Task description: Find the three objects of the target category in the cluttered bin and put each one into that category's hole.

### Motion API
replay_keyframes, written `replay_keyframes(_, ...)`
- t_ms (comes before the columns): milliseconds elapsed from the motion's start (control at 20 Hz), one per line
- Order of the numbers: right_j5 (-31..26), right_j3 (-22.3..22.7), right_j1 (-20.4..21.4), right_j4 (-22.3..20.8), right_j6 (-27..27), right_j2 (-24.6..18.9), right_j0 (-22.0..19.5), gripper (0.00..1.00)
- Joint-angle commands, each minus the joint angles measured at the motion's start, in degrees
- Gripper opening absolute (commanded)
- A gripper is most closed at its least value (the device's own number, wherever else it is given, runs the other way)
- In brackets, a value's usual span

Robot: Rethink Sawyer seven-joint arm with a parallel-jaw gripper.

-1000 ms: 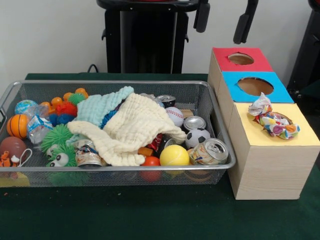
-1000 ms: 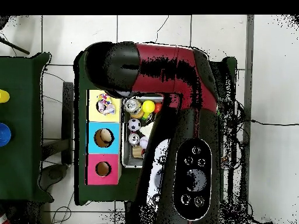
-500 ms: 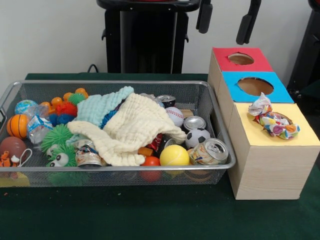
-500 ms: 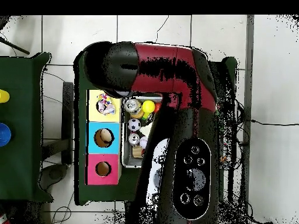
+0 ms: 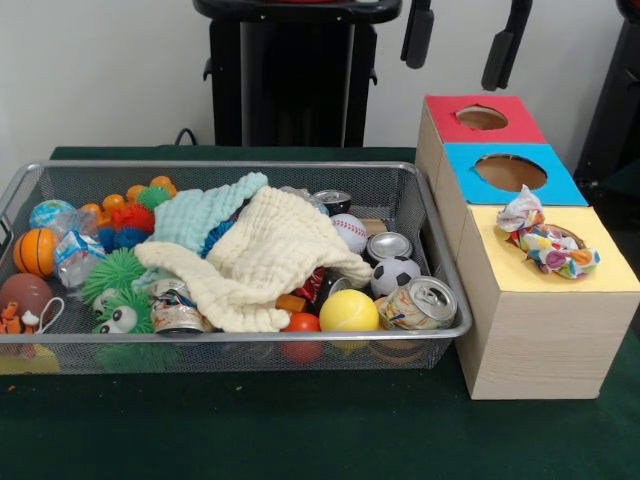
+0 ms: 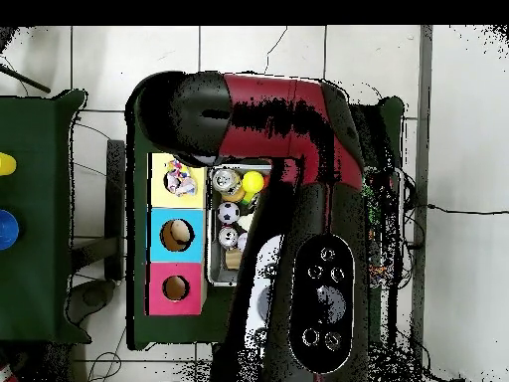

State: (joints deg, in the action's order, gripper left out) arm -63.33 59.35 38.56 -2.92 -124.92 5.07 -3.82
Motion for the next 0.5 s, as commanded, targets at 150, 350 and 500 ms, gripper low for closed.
replay_keyframes(150,2.69,9.16,-2.12,-2.02,0.56,-3.0,-0.08,1.0)
replay_keyframes(350,2.9,9.39,-2.08,-2.09,0.68,-3.1,-0.13,1.0)
replay_keyframes(500,3.12,9.25,-2.11,-2.37,0.41,-2.88,0.05,1.0)
